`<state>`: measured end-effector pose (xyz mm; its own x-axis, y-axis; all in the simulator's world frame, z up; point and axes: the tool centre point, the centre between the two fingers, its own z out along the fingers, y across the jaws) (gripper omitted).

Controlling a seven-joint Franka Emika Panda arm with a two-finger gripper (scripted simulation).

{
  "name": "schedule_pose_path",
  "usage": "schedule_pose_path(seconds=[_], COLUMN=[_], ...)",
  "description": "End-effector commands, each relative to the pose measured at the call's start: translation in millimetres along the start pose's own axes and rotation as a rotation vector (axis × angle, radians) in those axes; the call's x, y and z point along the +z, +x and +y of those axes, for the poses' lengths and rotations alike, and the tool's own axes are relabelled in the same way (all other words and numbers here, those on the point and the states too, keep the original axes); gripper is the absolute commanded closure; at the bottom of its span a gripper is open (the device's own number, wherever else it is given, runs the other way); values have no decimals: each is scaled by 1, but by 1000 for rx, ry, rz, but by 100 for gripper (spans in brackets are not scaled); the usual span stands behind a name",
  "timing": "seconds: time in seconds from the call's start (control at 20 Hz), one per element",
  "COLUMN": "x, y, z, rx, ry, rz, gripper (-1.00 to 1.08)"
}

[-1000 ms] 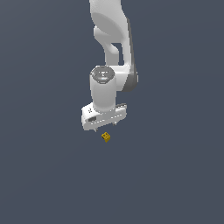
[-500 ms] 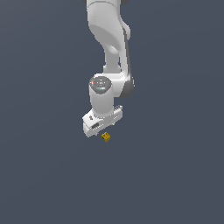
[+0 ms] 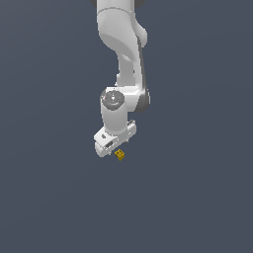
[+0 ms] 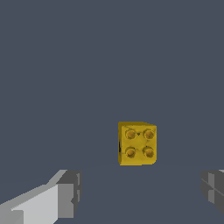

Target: Pick up the object and move it to a goal position.

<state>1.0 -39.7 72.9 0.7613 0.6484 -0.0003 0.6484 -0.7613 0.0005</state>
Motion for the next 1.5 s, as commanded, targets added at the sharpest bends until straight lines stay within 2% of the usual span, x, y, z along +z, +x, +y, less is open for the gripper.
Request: schedule_pose_path(seconds=[0.0,0.25,0.65,0.9,0.95,1.45], x=[1,6,44,51,51,51], y=[0,0,-1,0,0,0], z=[0,0,-1,0,0,0], rx=[-7,-4,-7,-7,-7,-7], ry=[1,0,0,0,0,0], rz=[0,0,0,0,0,0], gripper=[-92,-92,-92,-92,108,108])
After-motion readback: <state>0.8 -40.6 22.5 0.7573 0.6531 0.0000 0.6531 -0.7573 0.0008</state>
